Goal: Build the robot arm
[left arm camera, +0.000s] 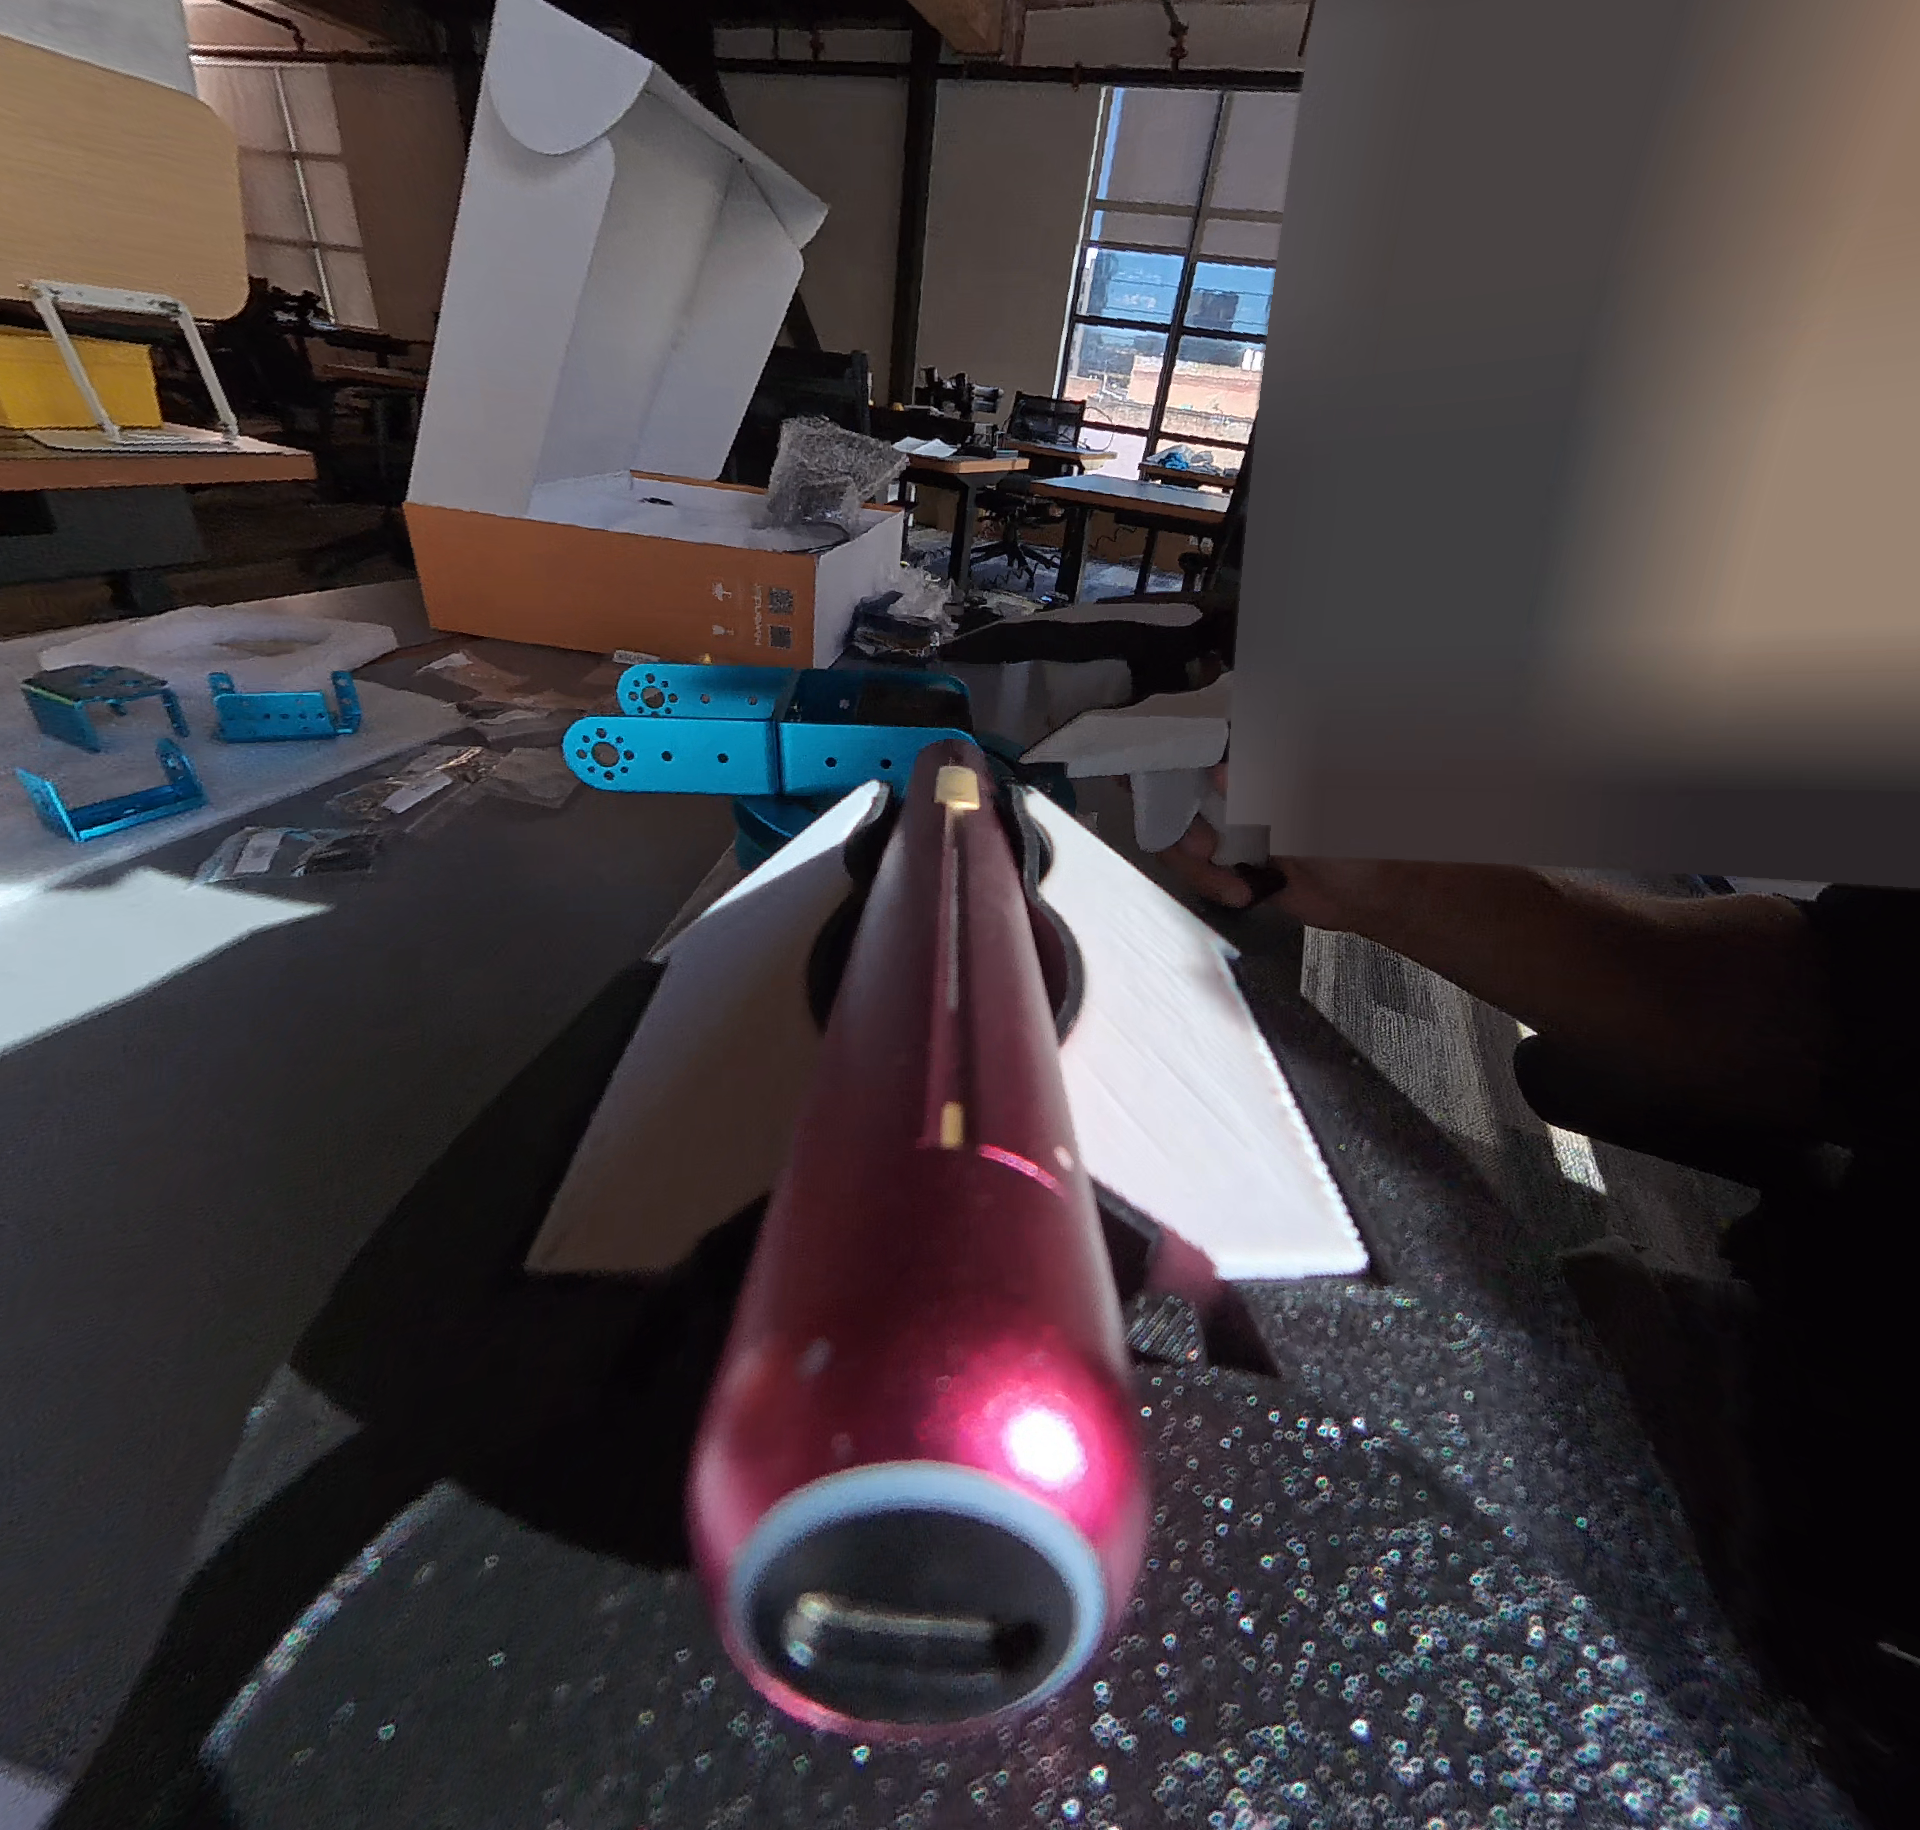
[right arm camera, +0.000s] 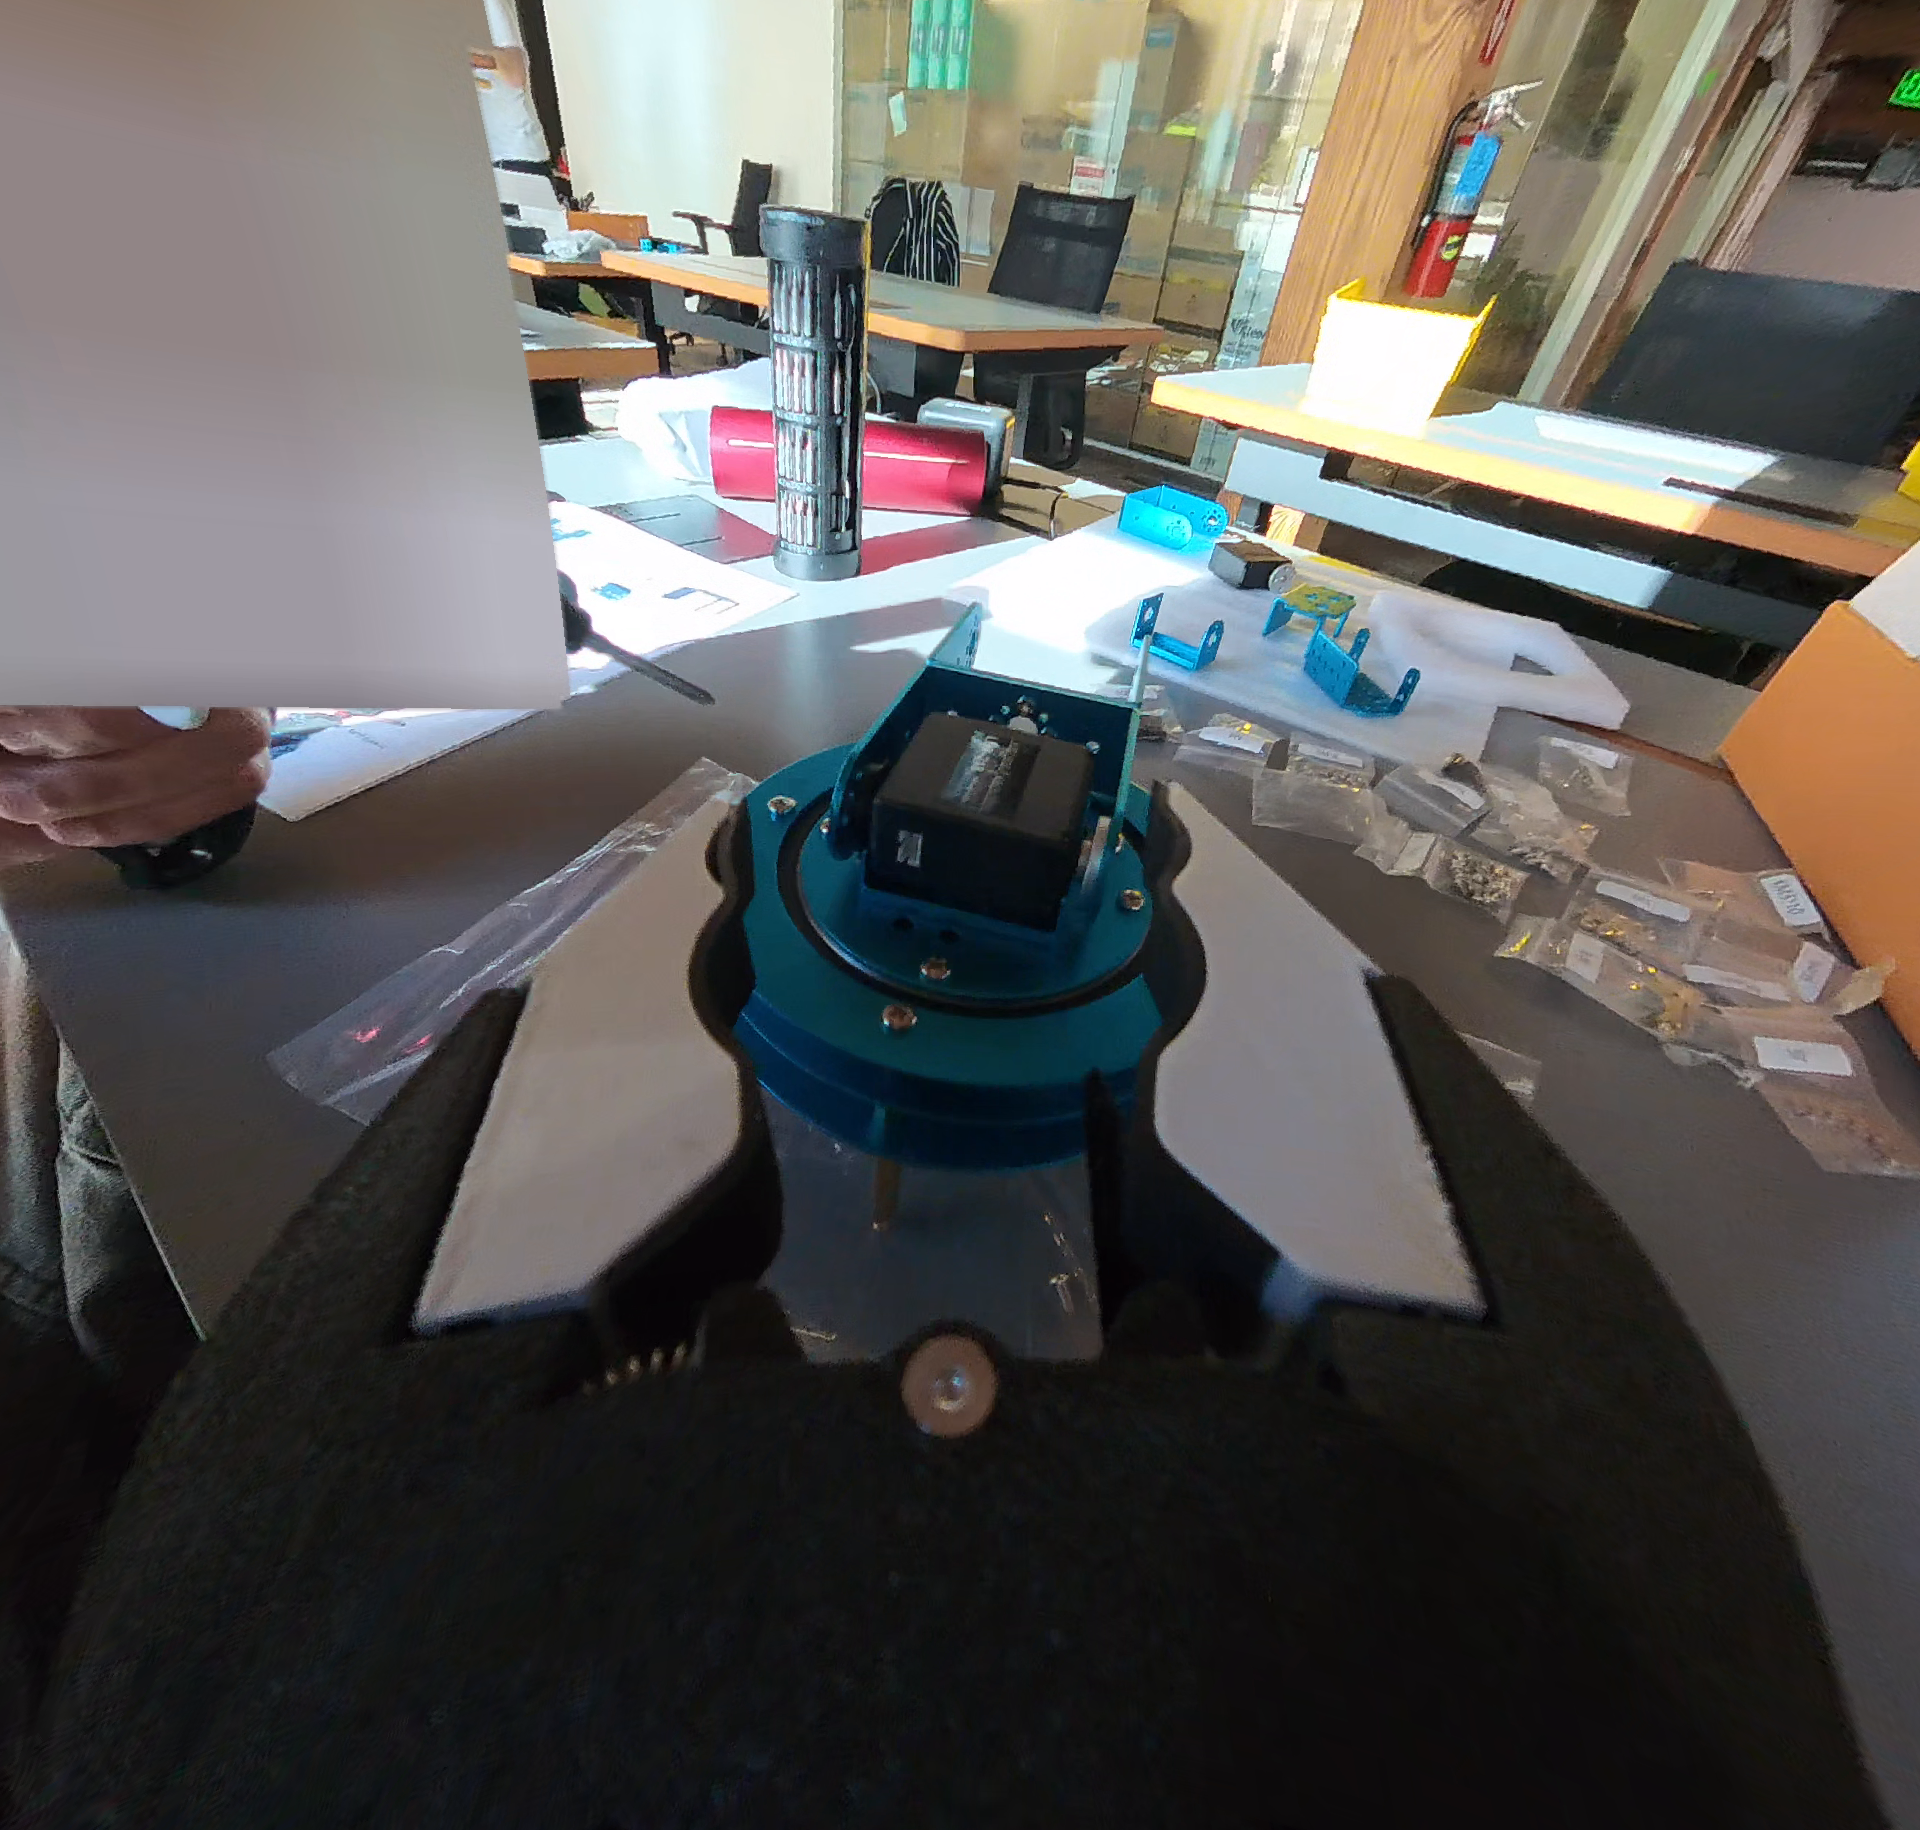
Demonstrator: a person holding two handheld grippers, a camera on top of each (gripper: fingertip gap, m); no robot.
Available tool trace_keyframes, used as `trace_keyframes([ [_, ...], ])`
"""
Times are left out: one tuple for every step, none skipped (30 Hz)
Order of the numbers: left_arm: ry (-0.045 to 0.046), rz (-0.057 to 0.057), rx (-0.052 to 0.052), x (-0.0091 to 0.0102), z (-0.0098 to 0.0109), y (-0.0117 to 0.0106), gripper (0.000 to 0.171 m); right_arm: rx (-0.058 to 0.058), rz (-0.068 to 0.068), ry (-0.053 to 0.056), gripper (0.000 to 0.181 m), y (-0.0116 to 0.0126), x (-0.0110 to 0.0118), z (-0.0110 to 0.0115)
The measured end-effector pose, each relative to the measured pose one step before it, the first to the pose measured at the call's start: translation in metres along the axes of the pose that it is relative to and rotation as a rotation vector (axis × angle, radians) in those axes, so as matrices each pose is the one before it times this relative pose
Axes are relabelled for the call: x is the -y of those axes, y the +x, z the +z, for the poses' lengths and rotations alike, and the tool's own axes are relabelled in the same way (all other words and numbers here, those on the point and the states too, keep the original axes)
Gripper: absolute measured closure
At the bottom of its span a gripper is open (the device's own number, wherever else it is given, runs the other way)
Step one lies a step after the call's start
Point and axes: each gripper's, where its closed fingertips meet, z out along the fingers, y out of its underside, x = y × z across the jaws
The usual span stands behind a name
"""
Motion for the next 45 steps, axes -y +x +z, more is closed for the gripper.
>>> trace_keyframes([
  [-0.00756, 0.0124, -0.0058, -0.00116, 0.00249, -0.00044, 0.152, 0.0032, 0.006, -0.0094, 0.104, 0.00027, -0.00179, 0.0015],
  [-0.00762, -0.0002, -0.0009, -0.00176, 0.00194, -0.00186, 0.152, 0.0051, 0.0031, -0.01, 0.103, -0.00022, -0.00183, 0.0012],
  [-0.00543, -0.006, -0.0039, -0.00182, 0.00118, -0.00188, 0.152, -0.0014, 0.001, -0.0009, 0.103, 0.00058, -0.0007, 0.00054],
  [-0.00966, 0.0, 0.0012, -0.00181, 0.0, -0.00255, 0.152, -0.0025, 0.0014, 0.0067, 0.104, 0.00058, 0.0003, -0.00028],
  [-0.00561, 0.0034, 0.0095, -0.00015, -0.00185, -0.00332, 0.152, -0.0047, 0.0012, 0.0112, 0.104, 0.00064, 0.00097, -0.00072],
  [0.00139, -0.0027, 0.0029, 0.00125, -0.00368, -0.00203, 0.152, -0.0012, 0.0024, 0.0088, 0.105, -0.00003, 0.00045, -0.00092],
  [-0.00313, -0.0131, -0.0054, 0.00047, -0.0045, -0.00035, 0.152, 0.0021, 0.0058, 0.0086, 0.105, -0.00021, 0.00059, -0.00101],
  [-0.01166, -0.0113, 0.0013, -0.00127, -0.00491, -0.00018, 0.152, 0.0015, 0.007, 0.0109, 0.106, 0.00015, 0.00116, -0.00127],
  [-0.02784, -0.0042, 0.0055, -0.00436, -0.00508, 0.00022, 0.152, 0.0033, 0.0062, 0.0129, 0.108, -0.0001, 0.00166, -0.00142],
  [-0.03914, -0.0008, 0.0126, -0.00663, -0.00515, -0.00001, 0.152, 0.0045, 0.0074, 0.012, 0.11, -0.00023, 0.00145, -0.00152],
  [-0.036, 0.0028, 0.017, -0.00686, -0.00531, 0.0001, 0.152, 0.0043, 0.01, 0.0082, 0.111, 0.00018, 0.00088, -0.00098],
  [-0.04274, -0.0057, 0.0054, -0.00784, -0.005, 0.00191, 0.151, 0.0028, 0.0097, 0.0057, 0.112, 0.00055, 0.00057, -0.00061],
  [-0.03393, -0.0068, 0.0059, -0.00636, -0.00481, 0.00231, 0.151, 0.004, 0.0094, 0.0033, 0.112, 0.00034, 0.00038, -0.00026],
  [-0.02146, -0.0002, 0.0123, -0.00451, -0.00483, 0.00163, 0.151, 0.0043, 0.0092, 0.0007, 0.112, 0.00041, -0.00005, -0.00003],
  [-0.0277, -0.0016, 0.0079, -0.00491, -0.00388, 0.00142, 0.151, 0.0071, 0.0089, -0.0008, 0.113, -0.00024, -0.00022, 0.00015],
  [-0.0328, 0.0067, 0.0196, -0.005, -0.00364, -0.00067, 0.151, 0.0039, 0.0073, -0.0009, 0.113, 0.00005, -0.00033, 0.00021],
  [-0.03432, 0.0204, 0.0339, -0.00379, -0.00529, -0.00304, 0.151, -0.0022, 0.005, 0.0001, 0.113, 0.00072, -0.00009, -0.00013],
  [-0.02112, 0.0228, 0.0382, -0.00102, -0.0075, -0.00423, 0.152, -0.0056, 0.0061, 0.0018, 0.115, 0.00141, 0.00023, -0.00033],
  [-0.00315, 0.0054, 0.0318, 0.00169, -0.00878, -0.00433, 0.15, 0.0005, 0.0082, 0.0027, 0.117, 0.00069, 0.00027, -0.00032],
  [0.00876, -0.01, 0.0238, 0.00302, -0.00904, -0.00419, 0.151, 0.0087, 0.0077, 0.0062, 0.123, -0.0004, 0.00073, -0.00098],
  [0.01207, -0.0099, 0.0237, 0.00277, -0.00894, -0.00437, 0.151, 0.0041, 0.0051, 0.0191, 0.13, 0.00015, 0.00278, -0.00232],
  [0.01367, -0.0077, 0.0239, 0.00216, -0.00843, -0.00411, 0.151, -0.0084, 0.0038, 0.0307, 0.141, 0.00176, 0.00425, -0.00361],
  [0.01516, -0.0107, 0.0191, 0.00118, -0.00773, -0.003, 0.15, -0.0099, 0.0042, 0.0306, 0.152, 0.00218, 0.00442, -0.00374],
  [0.0098, -0.0175, 0.0157, -0.00053, -0.00691, -0.00235, 0.151, -0.0039, 0.0023, 0.0232, 0.161, 0.00155, 0.00352, -0.00327],
  [0.00111, -0.0086, 0.0222, -0.00222, -0.00668, -0.00283, 0.151, 0.0016, -0.001, 0.0184, 0.181, 0.00068, 0.0028, -0.00298],
  [0.00189, -0.0025, 0.03, -0.0024, -0.00668, -0.00354, 0.151, 0.0229, 0.0012, 0.0098, 0.181, -0.00263, 0.00149, -0.00151],
  [0.01215, -0.0088, 0.0238, -0.00143, -0.00652, -0.00246, 0.151, 0.0212, 0.0045, -0.0049, 0.181, -0.00267, -0.00069, -0.00005],
  [0.02179, -0.0209, 0.0071, -0.00062, -0.00606, 0.0002, 0.151, 0.0109, 0.0008, -0.0035, 0.181, -0.00163, -0.00054, 0.00028],
  [0.02831, -0.0296, -0.0057, -0.00042, -0.00524, 0.00258, 0.151, 0.007, -0.0039, 0.0003, 0.181, -0.00151, 0.0, 0.00006],
  [0.02888, -0.0299, -0.0141, -0.00093, -0.00437, 0.00466, 0.151, 0.0059, -0.0038, -0.0024, 0.181, -0.00136, -0.00041, 0.00032],
  [0.02066, -0.0224, -0.009, -0.00233, -0.00336, 0.00462, 0.151, 0.0039, -0.0031, -0.0032, 0.181, -0.00109, -0.00043, 0.00041],
  [0.00836, -0.0132, 0.0021, -0.0036, -0.00231, 0.00305, 0.151, 0.0026, -0.0034, -0.0032, 0.181, -0.00105, -0.00054, 0.00054],
  [0.00581, -0.0071, 0.0046, -0.00301, -0.00074, 0.00259, 0.151, 0.0053, -0.0038, -0.0049, 0.181, -0.00148, -0.00078, 0.00061],
  [0.00633, -0.0098, -0.0022, -0.0014, 0.00168, 0.00316, 0.151, 0.0061, -0.0056, -0.0065, 0.181, -0.00177, -0.00103, 0.00091],
  [-0.00617, -0.0049, -0.0175, -0.00151, 0.00485, 0.00499, 0.151, 0.0032, -0.0068, -0.0049, 0.181, -0.00155, -0.00068, 0.00068],
  [-0.02746, 0.0146, -0.0228, -0.00281, 0.00781, 0.00517, 0.151, 0.0042, -0.008, -0.0042, 0.181, -0.00178, -0.00076, 0.00064],
  [-0.03741, 0.0352, -0.0178, -0.00278, 0.01022, 0.00331, 0.151, 0.0043, -0.0097, -0.0046, 0.181, -0.00176, -0.0006, 0.00059],
  [-0.04798, 0.0383, -0.0228, -0.00309, 0.01194, 0.00173, 0.15, 0.0033, -0.0103, -0.0044, 0.181, -0.00181, -0.00073, 0.00039],
  [-0.05535, 0.0222, -0.0277, -0.00279, 0.01261, -0.00015, 0.15, 0.0051, -0.0103, -0.0039, 0.181, -0.00198, -0.00064, 0.00047],
  [-0.05589, 0.013, -0.0307, -0.00136, 0.01243, -0.00143, 0.15, 0.0075, -0.0089, -0.0037, 0.181, -0.00218, -0.0006, 0.00048],
  [-0.04475, 0.014, -0.0313, 0.00141, 0.0113, -0.00186, 0.15, 0.0078, -0.0058, -0.0036, 0.181, -0.00191, -0.00057, 0.0003],
  [-0.04778, 0.016, -0.0468, 0.00198, 0.01014, 0.00012, 0.15, 0.0052, -0.0035, -0.0024, 0.181, -0.00131, -0.00031, 0.00024],
  [-0.04276, 0.0249, -0.0357, 0.00305, 0.00826, -0.00166, 0.15, -0.0007, -0.004, 0.0012, 0.181, -0.0004, 0.00011, -0.00014],
  [-0.03671, 0.0288, -0.0221, 0.00347, 0.00635, -0.00403, 0.15, -0.0023, -0.0045, 0.0031, 0.181, -0.00021, 0.0004, -0.00036],
  [-0.04232, 0.0152, -0.0278, 0.00204, 0.00527, -0.00434, 0.15, 0.002, -0.0034, 0.0016, 0.181, -0.00064, 0.00028, -0.00025],
])
